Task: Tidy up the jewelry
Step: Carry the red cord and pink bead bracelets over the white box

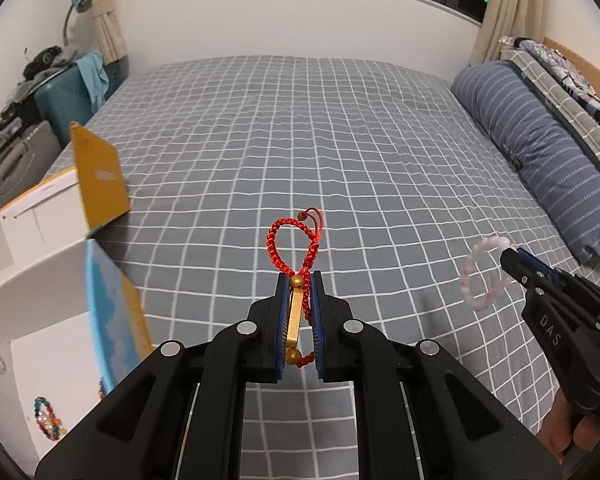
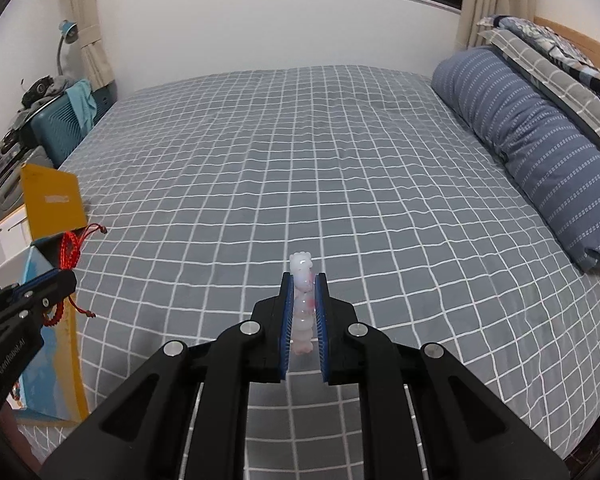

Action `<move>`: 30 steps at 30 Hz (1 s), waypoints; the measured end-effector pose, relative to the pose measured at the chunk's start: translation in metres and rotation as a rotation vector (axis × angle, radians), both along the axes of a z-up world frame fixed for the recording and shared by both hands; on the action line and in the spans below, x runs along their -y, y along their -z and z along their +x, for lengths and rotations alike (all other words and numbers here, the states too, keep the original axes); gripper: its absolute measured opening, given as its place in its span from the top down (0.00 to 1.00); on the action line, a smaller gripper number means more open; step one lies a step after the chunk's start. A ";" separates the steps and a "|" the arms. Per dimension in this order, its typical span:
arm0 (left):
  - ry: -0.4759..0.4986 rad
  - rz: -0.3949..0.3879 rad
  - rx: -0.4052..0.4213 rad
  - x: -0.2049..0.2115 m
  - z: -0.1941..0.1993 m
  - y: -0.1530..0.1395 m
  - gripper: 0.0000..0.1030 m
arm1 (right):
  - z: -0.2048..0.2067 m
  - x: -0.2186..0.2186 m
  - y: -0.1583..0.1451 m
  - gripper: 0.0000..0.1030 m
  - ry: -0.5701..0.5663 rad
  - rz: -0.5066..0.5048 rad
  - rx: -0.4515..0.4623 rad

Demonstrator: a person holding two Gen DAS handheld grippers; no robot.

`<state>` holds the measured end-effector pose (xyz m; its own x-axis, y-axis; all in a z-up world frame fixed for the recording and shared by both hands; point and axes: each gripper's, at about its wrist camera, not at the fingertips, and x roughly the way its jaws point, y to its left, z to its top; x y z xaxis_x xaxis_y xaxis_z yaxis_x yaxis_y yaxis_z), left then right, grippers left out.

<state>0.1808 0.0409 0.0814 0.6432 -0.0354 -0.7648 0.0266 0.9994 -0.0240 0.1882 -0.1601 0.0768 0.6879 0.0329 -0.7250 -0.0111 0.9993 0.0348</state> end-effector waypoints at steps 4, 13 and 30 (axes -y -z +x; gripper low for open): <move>-0.019 0.007 0.006 -0.011 -0.007 -0.008 0.91 | -0.006 -0.014 -0.002 0.90 -0.022 -0.001 0.000; -0.073 0.013 0.023 -0.045 -0.026 -0.024 0.91 | -0.019 -0.058 -0.017 0.90 -0.081 0.011 0.017; -0.240 0.018 0.041 -0.143 -0.079 -0.040 0.91 | -0.056 -0.168 -0.052 0.90 -0.249 0.057 0.073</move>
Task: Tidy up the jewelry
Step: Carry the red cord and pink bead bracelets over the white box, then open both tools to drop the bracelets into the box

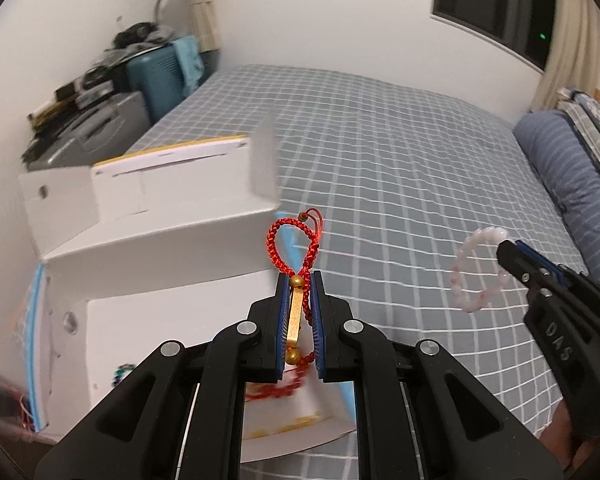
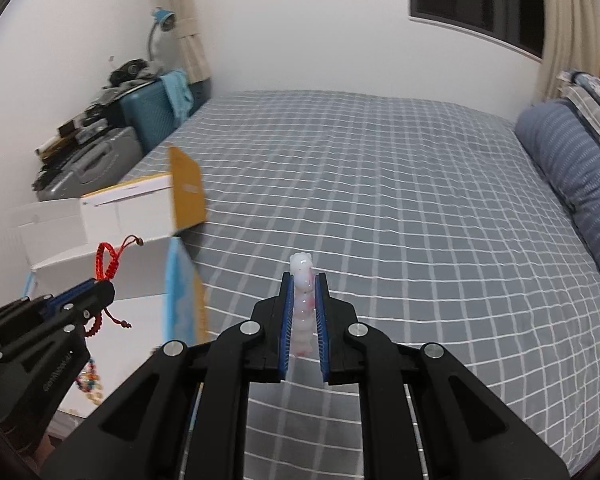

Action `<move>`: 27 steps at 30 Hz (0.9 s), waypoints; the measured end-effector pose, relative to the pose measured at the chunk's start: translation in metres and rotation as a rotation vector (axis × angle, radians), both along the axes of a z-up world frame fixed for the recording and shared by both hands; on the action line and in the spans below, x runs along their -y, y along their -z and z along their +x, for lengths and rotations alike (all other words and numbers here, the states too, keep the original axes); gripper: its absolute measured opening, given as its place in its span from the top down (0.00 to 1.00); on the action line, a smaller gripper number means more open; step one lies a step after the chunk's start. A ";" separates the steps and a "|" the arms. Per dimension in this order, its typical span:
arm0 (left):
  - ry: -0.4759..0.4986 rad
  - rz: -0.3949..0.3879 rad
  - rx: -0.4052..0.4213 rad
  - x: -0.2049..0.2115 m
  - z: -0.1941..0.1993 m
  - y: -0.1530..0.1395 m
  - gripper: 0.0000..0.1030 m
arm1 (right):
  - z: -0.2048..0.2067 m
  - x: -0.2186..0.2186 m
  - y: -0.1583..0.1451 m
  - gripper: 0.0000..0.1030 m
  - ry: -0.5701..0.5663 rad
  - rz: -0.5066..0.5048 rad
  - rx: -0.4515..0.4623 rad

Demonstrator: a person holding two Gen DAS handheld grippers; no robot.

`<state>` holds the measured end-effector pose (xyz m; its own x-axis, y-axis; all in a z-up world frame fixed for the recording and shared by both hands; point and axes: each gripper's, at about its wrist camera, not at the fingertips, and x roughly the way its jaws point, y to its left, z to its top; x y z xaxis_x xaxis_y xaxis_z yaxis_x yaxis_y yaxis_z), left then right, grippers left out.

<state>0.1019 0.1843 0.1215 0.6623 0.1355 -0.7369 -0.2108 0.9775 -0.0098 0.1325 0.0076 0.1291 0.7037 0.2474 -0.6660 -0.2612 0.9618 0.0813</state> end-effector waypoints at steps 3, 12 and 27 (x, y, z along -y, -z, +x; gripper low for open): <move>-0.041 -0.003 0.004 -0.025 -0.012 -0.002 0.91 | -0.008 -0.023 -0.003 0.90 -0.040 0.007 0.008; -0.144 0.006 -0.014 -0.091 -0.051 0.014 0.91 | -0.031 -0.099 0.005 0.90 -0.189 0.011 -0.009; -0.241 -0.078 -0.141 -0.163 -0.064 0.087 0.91 | -0.030 -0.172 0.074 0.90 -0.302 -0.082 -0.150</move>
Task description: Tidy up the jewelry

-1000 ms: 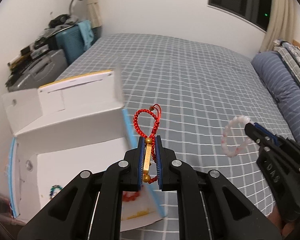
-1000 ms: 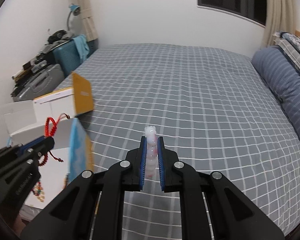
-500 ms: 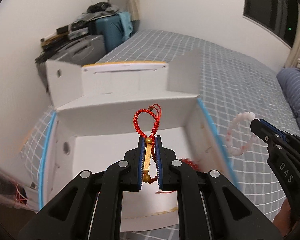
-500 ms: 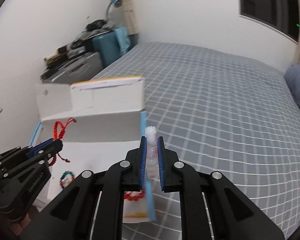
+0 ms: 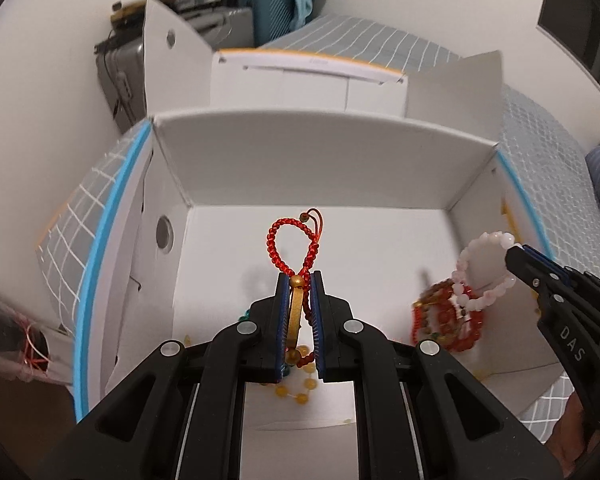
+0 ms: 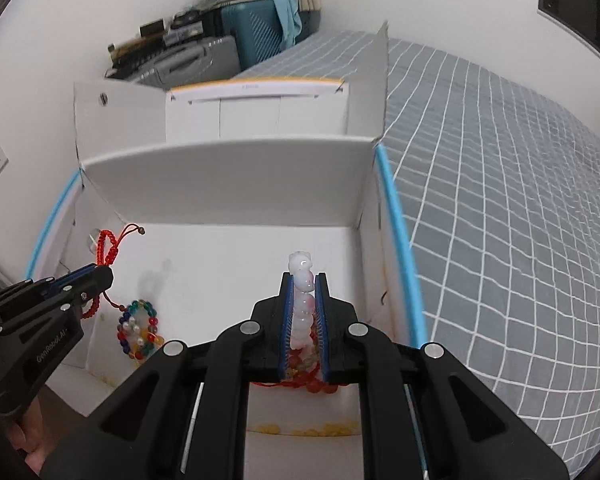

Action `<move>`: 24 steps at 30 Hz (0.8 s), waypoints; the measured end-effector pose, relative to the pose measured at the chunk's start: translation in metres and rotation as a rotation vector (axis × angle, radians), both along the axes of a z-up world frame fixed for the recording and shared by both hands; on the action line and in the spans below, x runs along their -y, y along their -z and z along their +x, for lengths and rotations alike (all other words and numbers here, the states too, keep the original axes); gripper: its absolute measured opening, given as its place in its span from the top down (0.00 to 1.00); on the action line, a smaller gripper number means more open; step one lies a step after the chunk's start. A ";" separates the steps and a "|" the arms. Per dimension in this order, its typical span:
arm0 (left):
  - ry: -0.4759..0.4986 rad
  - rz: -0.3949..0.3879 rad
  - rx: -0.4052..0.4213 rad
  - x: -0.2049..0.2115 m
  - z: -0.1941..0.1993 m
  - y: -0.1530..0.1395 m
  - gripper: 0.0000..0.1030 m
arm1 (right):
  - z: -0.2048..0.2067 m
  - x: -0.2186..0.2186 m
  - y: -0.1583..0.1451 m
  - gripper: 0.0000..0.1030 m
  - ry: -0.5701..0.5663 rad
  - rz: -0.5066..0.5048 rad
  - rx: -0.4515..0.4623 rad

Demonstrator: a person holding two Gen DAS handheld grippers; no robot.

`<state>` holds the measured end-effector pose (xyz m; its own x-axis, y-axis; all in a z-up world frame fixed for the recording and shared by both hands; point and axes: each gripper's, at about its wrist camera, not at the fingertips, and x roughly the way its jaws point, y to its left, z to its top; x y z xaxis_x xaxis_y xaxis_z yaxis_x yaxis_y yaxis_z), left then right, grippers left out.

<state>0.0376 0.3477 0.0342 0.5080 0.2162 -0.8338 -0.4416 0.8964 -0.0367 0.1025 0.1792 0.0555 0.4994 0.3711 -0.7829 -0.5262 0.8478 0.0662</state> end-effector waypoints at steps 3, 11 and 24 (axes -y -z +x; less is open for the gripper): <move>0.003 -0.014 -0.008 -0.003 0.002 0.006 0.91 | 0.001 -0.004 0.007 0.90 -0.002 -0.016 -0.006; -0.027 0.010 0.001 -0.007 -0.003 0.003 0.61 | 0.003 -0.001 0.004 0.54 0.014 0.012 -0.008; -0.082 0.195 0.213 0.028 -0.090 -0.050 0.06 | -0.068 0.053 -0.040 0.07 0.058 0.108 0.189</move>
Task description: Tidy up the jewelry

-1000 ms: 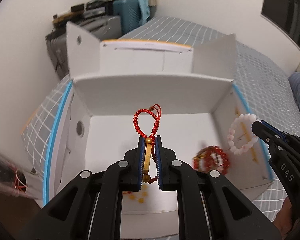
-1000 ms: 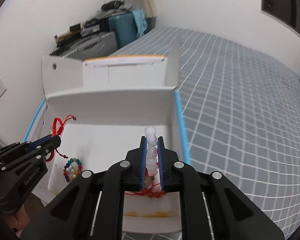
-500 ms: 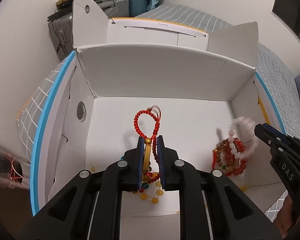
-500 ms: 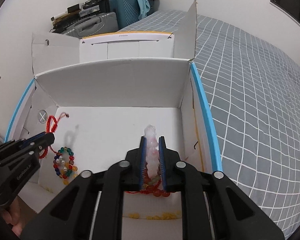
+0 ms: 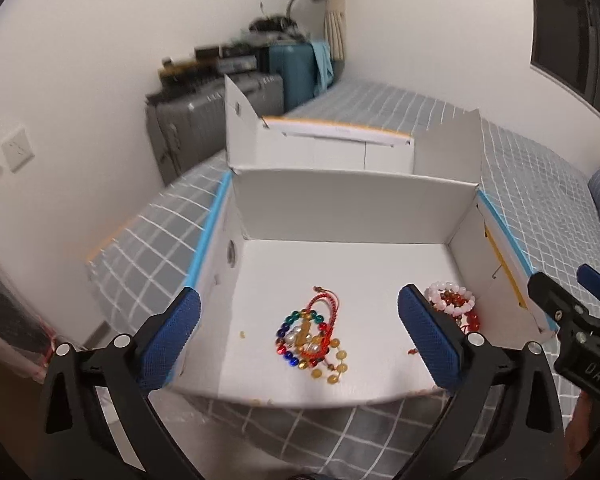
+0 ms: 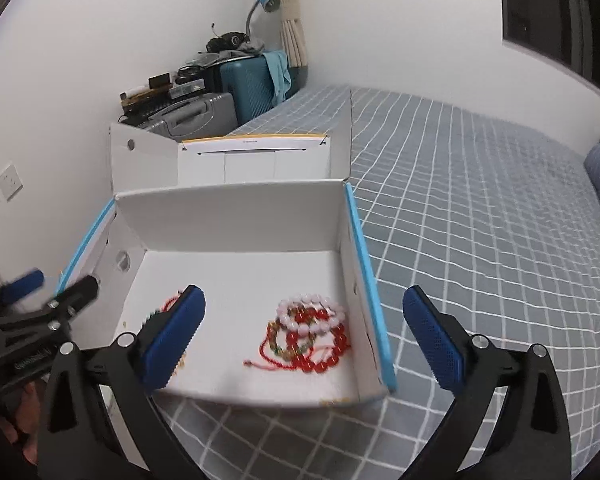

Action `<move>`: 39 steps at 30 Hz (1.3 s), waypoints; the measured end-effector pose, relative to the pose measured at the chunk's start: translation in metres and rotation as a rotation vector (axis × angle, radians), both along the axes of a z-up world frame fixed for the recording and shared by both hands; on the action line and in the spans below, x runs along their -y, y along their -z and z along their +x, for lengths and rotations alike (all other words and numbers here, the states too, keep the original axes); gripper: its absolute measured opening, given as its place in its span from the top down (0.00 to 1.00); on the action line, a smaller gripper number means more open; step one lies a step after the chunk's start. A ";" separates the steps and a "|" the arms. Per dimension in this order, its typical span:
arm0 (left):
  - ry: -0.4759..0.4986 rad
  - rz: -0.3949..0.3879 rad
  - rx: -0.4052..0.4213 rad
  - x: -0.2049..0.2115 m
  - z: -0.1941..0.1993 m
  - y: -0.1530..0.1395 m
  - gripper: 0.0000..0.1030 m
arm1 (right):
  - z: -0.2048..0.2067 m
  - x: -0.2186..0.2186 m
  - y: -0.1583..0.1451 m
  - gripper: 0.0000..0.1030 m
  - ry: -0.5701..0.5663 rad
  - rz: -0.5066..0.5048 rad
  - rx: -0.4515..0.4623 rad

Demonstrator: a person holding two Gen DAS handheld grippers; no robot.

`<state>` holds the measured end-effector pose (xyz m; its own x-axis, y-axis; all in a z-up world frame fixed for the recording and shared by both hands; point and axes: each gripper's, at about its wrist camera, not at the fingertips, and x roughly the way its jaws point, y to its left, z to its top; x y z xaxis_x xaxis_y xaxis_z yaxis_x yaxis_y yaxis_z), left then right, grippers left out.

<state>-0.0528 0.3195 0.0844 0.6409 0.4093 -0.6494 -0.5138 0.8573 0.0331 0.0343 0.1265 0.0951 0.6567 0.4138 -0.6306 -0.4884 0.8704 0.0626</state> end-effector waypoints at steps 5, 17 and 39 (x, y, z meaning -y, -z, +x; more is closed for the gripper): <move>0.037 -0.010 0.001 0.020 -0.026 0.013 0.06 | -0.034 0.015 0.008 0.07 0.037 -0.014 0.061; 0.085 -0.018 0.015 0.038 -0.054 0.033 0.06 | -0.071 0.027 0.027 0.07 0.023 -0.004 0.065; 0.106 -0.028 0.020 0.038 -0.053 0.035 0.06 | -0.070 0.025 0.031 0.07 0.009 0.002 0.022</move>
<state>-0.1061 0.2819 0.0495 0.6929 0.3202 -0.6460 -0.4205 0.9073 -0.0013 -0.0358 0.1011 0.0640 0.6742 0.4091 -0.6149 -0.4820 0.8745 0.0534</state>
